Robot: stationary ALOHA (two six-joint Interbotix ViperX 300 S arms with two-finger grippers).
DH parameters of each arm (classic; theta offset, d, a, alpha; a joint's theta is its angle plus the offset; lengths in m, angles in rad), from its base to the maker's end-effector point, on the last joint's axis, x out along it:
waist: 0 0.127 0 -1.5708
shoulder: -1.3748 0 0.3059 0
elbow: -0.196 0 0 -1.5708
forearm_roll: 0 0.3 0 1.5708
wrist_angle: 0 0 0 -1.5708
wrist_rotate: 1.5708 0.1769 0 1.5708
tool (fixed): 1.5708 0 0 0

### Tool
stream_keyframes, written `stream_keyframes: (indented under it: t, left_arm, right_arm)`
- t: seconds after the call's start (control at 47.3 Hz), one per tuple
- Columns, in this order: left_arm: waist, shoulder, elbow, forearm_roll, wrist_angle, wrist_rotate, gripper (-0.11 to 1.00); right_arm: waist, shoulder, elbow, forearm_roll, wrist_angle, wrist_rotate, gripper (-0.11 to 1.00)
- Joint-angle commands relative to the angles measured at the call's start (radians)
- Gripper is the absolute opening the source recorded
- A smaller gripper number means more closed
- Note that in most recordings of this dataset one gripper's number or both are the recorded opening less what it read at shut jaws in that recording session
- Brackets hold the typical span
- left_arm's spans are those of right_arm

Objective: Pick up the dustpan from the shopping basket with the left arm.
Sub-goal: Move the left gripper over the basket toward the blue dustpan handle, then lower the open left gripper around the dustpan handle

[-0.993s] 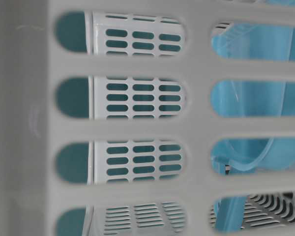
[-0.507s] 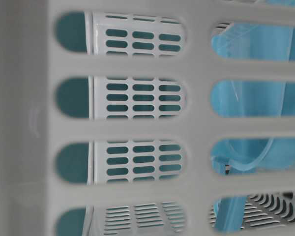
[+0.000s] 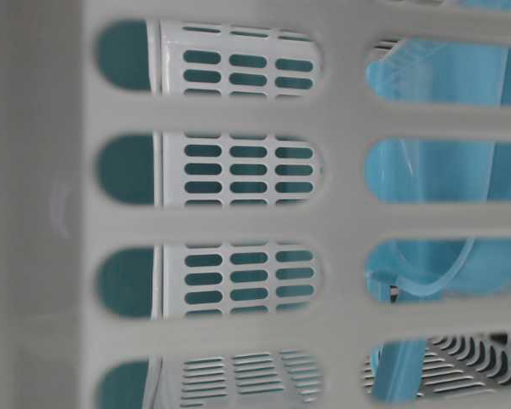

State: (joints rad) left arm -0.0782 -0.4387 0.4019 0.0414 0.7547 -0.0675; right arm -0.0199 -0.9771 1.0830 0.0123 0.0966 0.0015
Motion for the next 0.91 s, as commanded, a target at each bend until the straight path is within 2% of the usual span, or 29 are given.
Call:
stream_keyframes:
  t: [0.0, 0.063, 0.106, 0.169, 0.359, 0.422, 0.887]
  left_arm:
    - [0.002, 0.044, -0.072, 0.003, 0.054, -0.002, 0.00]
    - [0.000, 0.089, -0.110, 0.003, 0.112, 0.000, 0.01]
    - [0.000, 0.114, -0.132, 0.005, 0.143, -0.002, 0.07]
    - [-0.006, 0.152, -0.166, 0.003, 0.183, -0.005, 0.23]
    - [-0.021, 0.281, -0.245, 0.003, 0.250, -0.008, 0.79]
    - [-0.032, 0.324, -0.259, 0.003, 0.259, -0.008, 0.89]
    - [-0.071, 0.537, -0.224, 0.003, 0.267, -0.031, 0.88]
  right_arm:
    - [-0.002, 0.005, -0.028, 0.003, 0.000, 0.003, 0.83]
    - [-0.005, 0.005, -0.028, 0.003, 0.000, 0.003, 0.81]
    - [-0.006, 0.005, -0.026, 0.003, 0.000, 0.003, 0.79]
    - [-0.008, 0.005, -0.026, 0.003, 0.000, 0.005, 0.79]
    - [-0.015, 0.003, -0.028, 0.003, -0.002, 0.003, 0.79]
    - [-0.020, 0.003, -0.028, 0.003, -0.003, 0.003, 0.79]
    - [-0.023, -0.009, -0.020, 0.003, -0.005, 0.005, 0.79]
